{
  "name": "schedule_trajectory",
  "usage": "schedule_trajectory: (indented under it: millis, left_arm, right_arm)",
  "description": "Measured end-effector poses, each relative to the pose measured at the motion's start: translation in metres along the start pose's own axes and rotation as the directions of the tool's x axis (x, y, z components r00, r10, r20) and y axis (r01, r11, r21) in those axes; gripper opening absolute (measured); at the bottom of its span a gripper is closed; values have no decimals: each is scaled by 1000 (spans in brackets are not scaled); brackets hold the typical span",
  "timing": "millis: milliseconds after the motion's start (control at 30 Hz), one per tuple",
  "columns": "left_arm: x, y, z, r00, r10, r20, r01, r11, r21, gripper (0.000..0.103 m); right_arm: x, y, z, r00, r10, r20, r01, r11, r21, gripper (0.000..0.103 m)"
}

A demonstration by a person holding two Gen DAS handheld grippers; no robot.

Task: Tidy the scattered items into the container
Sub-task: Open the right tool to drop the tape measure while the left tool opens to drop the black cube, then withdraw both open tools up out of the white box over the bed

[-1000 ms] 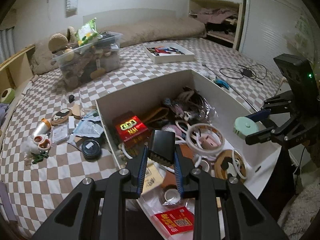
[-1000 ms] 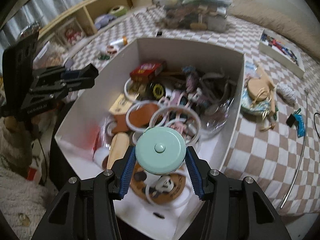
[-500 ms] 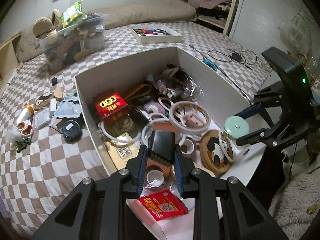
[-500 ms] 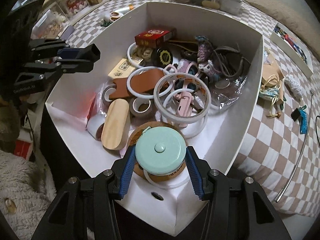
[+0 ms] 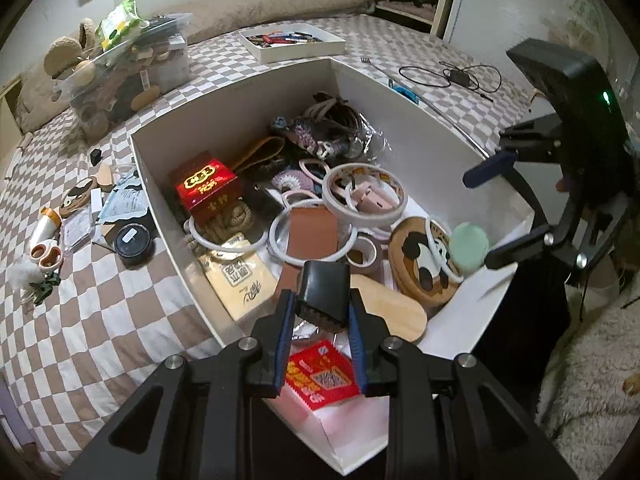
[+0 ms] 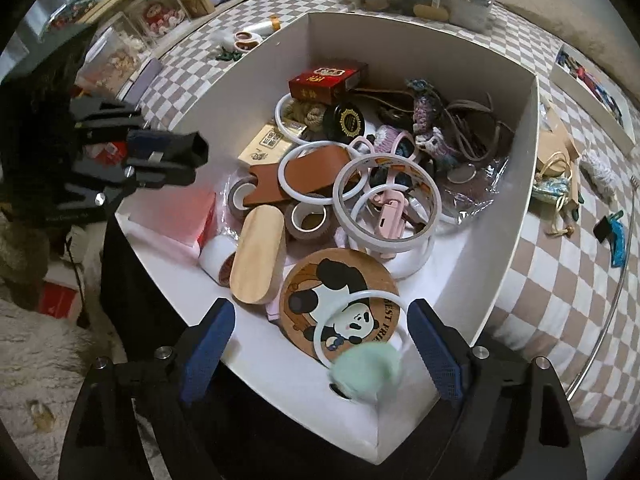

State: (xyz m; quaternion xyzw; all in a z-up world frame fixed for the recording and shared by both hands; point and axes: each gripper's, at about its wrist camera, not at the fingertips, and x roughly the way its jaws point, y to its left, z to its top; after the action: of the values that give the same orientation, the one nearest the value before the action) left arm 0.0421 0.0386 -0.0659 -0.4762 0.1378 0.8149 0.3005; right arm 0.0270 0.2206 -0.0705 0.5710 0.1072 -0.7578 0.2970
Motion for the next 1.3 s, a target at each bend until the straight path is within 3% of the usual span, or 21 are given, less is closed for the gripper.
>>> schedule_trajectory:
  millis: [400,467,533,1300]
  left_arm:
    - [-8,-8,-6,998,2,-57,0,999,37,26]
    - [-11,-7,-6,998,-6,-56,8,1000,25,32]
    - [-14,-7,-7,998,9,-55,-8,1000,30,46]
    - [-20,-4,-9,998,42,-47,-41,999,14,46]
  right_arm:
    - [-4,3,3,998,34,50,-34,999,12,88]
    - [-6,2,4,998,36,59,-38,999,18,88]
    - [-7,1,4,997,40,63,-41,999,23,88]
    - [-14,2,5,993,56,102,-59,998,31,88]
